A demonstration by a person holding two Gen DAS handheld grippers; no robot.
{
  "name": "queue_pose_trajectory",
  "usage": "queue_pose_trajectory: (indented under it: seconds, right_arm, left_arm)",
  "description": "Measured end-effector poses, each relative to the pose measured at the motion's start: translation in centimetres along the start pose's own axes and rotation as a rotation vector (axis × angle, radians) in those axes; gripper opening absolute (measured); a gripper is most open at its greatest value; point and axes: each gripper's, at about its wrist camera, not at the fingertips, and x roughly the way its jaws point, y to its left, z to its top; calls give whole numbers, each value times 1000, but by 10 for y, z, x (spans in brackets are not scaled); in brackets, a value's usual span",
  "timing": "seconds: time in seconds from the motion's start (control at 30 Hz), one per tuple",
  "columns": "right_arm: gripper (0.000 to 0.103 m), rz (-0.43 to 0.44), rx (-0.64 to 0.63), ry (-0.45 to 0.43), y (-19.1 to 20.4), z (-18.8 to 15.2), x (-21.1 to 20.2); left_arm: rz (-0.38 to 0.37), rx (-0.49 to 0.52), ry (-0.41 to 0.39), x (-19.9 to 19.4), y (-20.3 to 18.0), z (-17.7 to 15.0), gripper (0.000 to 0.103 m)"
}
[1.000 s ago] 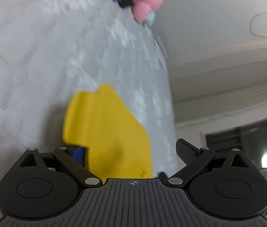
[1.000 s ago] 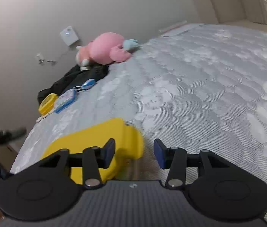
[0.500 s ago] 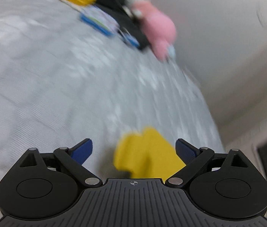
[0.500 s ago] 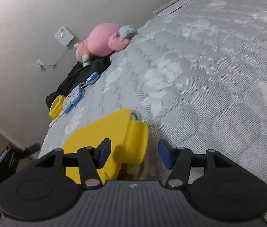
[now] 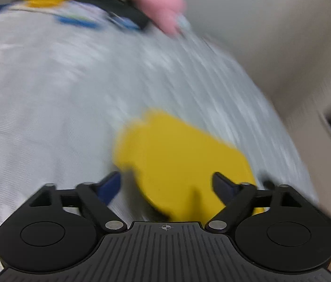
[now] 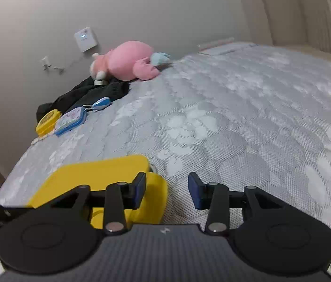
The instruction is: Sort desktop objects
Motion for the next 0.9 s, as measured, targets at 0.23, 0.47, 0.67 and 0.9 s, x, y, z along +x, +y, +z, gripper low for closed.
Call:
queue_pose_trajectory:
  seconds: [0.23, 0.47, 0.67, 0.9]
  right_arm:
    - [62, 87, 191, 128, -13, -10, 12]
    - [48, 73, 54, 59, 3, -11, 7]
    - [48, 28, 82, 48, -9, -4, 5]
    - [51, -25, -134, 35, 17, -13, 9]
  left_arm:
    - [-55, -269, -6, 34, 49, 9, 84]
    - [-53, -96, -14, 27, 20, 10, 54]
    - [-43, -30, 102, 21, 3, -4, 55]
    - [54, 32, 38, 17, -1, -13, 71]
